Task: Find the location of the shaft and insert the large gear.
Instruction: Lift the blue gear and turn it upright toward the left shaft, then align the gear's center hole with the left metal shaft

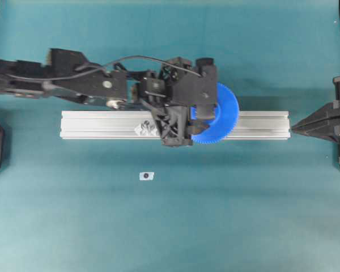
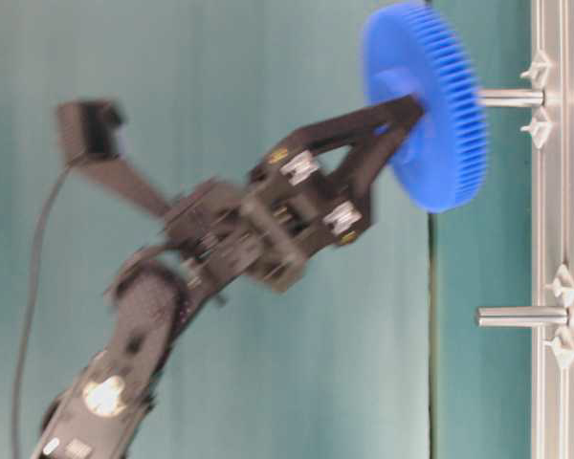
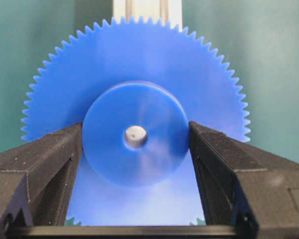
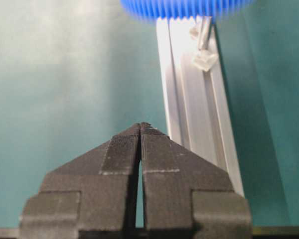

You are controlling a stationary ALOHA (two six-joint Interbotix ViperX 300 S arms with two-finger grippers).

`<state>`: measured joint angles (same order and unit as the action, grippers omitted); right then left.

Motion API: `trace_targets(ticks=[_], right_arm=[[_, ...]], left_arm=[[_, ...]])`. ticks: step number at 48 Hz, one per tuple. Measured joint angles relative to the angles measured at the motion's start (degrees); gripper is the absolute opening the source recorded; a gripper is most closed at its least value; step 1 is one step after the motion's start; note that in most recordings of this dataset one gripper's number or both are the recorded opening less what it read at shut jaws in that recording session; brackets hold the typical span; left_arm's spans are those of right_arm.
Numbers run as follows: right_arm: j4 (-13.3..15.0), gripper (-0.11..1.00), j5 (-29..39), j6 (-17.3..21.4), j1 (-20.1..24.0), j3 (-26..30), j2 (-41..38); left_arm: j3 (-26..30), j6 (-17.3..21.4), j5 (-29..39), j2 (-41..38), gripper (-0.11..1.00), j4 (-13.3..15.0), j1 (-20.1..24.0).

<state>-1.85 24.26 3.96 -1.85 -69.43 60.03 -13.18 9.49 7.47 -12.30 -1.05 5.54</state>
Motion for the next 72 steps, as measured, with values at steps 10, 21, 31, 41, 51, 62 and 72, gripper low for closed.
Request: trace_targets(ticks=[10, 21, 31, 41, 51, 62, 72], right_arm=[[0.00, 0.02, 0.18, 0.00, -0.09, -0.09, 0.35], [0.09, 0.02, 0.18, 0.00, -0.09, -0.18, 0.88], [0.09, 0.02, 0.18, 0.00, -0.09, -0.53, 1.49], [0.09, 0.02, 0.26, 0.00, -0.18, -0.79, 1.49], [0.09, 0.02, -0.18, 0.09, -0.26, -0.97, 1.58], [0.09, 0.02, -0.88, 0.00, -0.26, -1.41, 1.58], [0.09, 0.02, -1.05, 0.00, -0.35, -1.41, 1.58]], left_arm=[[2.37, 0.00, -0.09, -3.34, 0.71, 0.00, 1.14], [2.64, 0.00, 0.18, -3.60, 0.71, 0.00, 1.93], [2.72, 0.00, 0.62, -3.60, 0.71, 0.00, 2.29], [3.25, -0.18, 1.49, -3.78, 0.71, 0.00, 1.76], [3.52, -0.53, 2.99, -3.78, 0.71, 0.00, 0.09], [3.60, -0.62, 3.69, -3.87, 0.71, 0.00, -0.88], [3.69, -0.53, 3.78, -3.96, 0.71, 0.00, -0.35]])
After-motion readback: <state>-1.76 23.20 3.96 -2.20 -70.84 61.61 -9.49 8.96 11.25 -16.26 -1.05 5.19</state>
